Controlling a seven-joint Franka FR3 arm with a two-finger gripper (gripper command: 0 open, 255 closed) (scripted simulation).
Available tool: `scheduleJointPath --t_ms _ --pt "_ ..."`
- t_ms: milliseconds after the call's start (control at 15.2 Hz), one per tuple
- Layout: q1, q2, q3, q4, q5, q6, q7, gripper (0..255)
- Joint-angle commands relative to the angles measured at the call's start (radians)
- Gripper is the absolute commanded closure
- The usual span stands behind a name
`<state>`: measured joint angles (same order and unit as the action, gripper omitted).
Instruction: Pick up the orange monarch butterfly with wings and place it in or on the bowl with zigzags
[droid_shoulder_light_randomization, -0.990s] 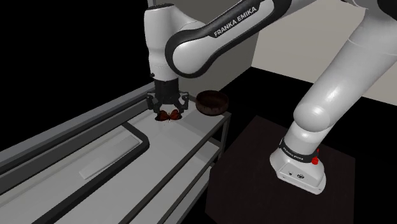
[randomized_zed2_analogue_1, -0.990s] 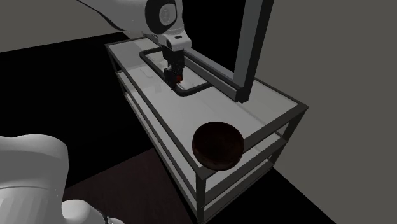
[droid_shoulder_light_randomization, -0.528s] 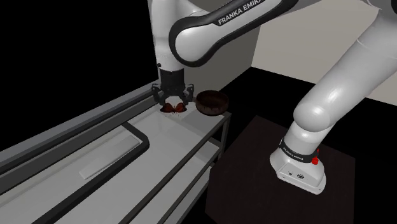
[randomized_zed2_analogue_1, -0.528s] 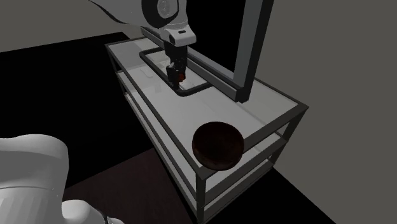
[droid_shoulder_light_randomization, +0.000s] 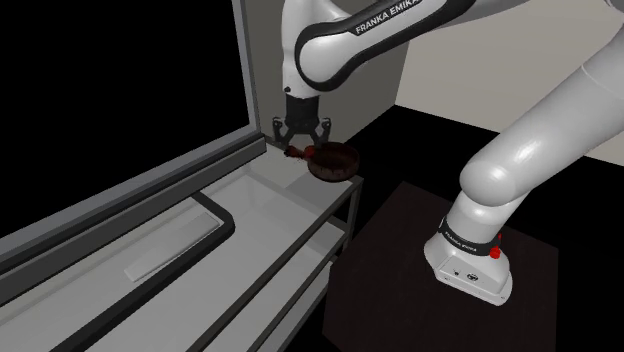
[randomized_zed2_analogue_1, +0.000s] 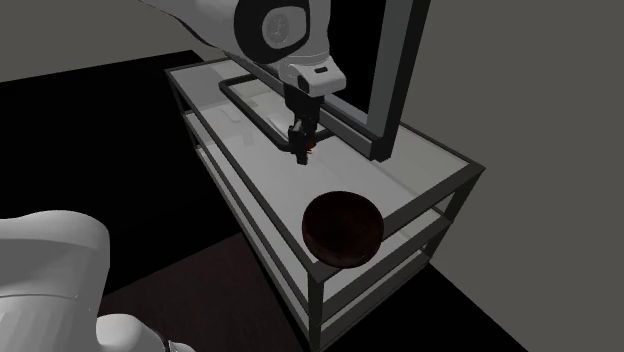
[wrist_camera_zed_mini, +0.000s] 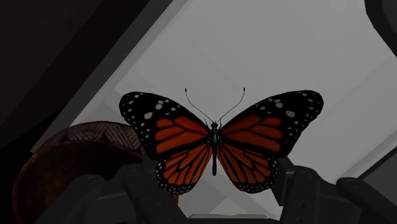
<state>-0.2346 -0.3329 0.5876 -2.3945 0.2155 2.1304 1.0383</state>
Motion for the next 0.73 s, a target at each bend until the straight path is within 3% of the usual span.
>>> scheduleJointPath --t_ms 0,660 --pt "-0.011 -0.032 -0.045 -0.032 0.006 -0.004 -0.064 255" --pt "-0.11 -0.062 -0.235 -0.101 -0.045 0.01 -0.325 255"
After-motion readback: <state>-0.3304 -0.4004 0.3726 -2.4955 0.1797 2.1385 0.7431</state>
